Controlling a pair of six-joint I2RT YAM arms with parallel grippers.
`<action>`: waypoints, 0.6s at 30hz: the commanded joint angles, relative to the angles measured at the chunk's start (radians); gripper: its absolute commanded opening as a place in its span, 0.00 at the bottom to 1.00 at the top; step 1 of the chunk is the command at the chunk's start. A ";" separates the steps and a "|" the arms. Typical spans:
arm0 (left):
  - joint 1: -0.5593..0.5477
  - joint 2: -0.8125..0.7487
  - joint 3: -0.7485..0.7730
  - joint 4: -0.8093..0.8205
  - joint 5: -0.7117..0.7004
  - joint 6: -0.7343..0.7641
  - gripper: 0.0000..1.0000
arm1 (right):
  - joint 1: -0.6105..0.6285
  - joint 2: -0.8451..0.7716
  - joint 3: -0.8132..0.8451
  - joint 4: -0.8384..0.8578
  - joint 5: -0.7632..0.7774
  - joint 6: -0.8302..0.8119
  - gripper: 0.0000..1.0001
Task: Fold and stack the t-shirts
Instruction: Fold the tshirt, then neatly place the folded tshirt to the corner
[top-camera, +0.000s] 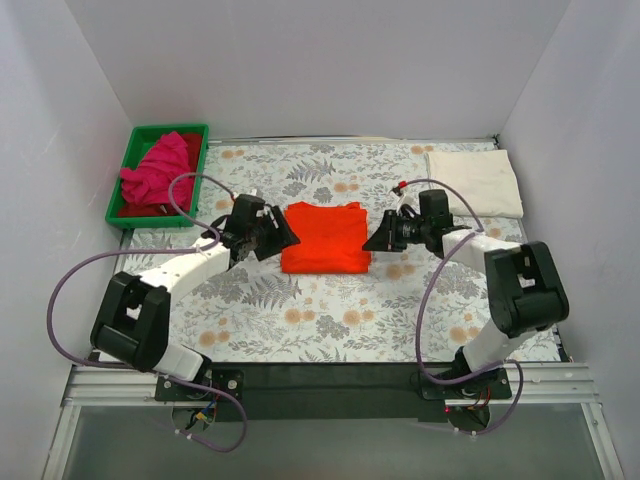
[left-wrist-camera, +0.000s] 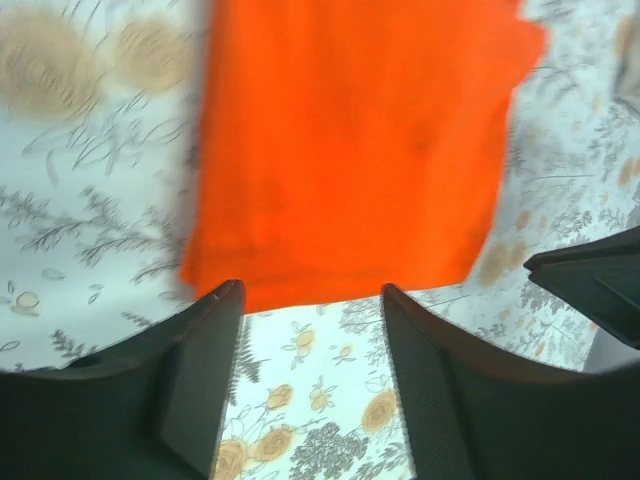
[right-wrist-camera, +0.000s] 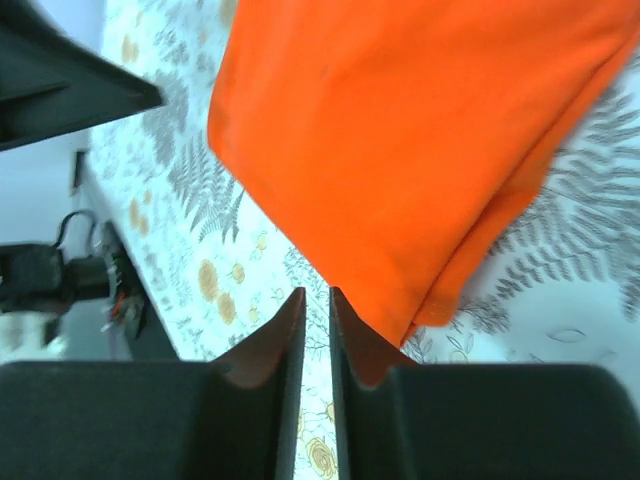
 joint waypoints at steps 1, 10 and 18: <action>-0.116 -0.076 0.106 -0.076 -0.161 0.147 0.62 | -0.006 -0.121 0.057 -0.283 0.229 -0.076 0.22; -0.474 0.080 0.307 -0.091 -0.411 0.465 0.78 | -0.144 -0.379 0.012 -0.557 0.455 -0.064 0.65; -0.649 0.344 0.488 -0.111 -0.586 0.650 0.53 | -0.227 -0.549 -0.052 -0.665 0.531 -0.076 0.96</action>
